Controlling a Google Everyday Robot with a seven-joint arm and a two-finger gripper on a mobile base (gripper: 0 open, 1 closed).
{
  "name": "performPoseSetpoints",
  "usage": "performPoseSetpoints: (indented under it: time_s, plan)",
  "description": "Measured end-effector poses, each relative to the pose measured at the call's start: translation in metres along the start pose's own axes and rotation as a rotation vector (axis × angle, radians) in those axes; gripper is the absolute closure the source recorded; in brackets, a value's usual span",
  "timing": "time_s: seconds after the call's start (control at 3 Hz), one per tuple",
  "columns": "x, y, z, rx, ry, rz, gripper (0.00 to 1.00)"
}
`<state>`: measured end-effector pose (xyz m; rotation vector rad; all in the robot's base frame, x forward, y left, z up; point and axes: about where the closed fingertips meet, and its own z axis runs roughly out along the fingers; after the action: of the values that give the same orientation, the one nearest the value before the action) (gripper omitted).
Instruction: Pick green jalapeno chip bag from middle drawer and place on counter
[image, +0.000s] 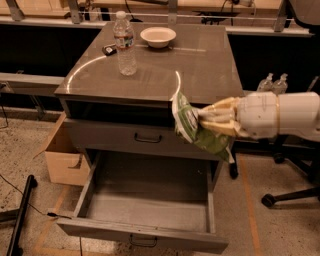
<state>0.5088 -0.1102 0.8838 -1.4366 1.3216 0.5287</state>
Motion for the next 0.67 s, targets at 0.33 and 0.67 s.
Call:
performPoseSetpoints:
  time_s: [0.33,0.67]
  plan:
    - [-0.008,-0.055,0.004,0.067,0.003,0.033,1.0]
    - [-0.006,-0.11,0.003,0.131,0.019,0.043,1.0]
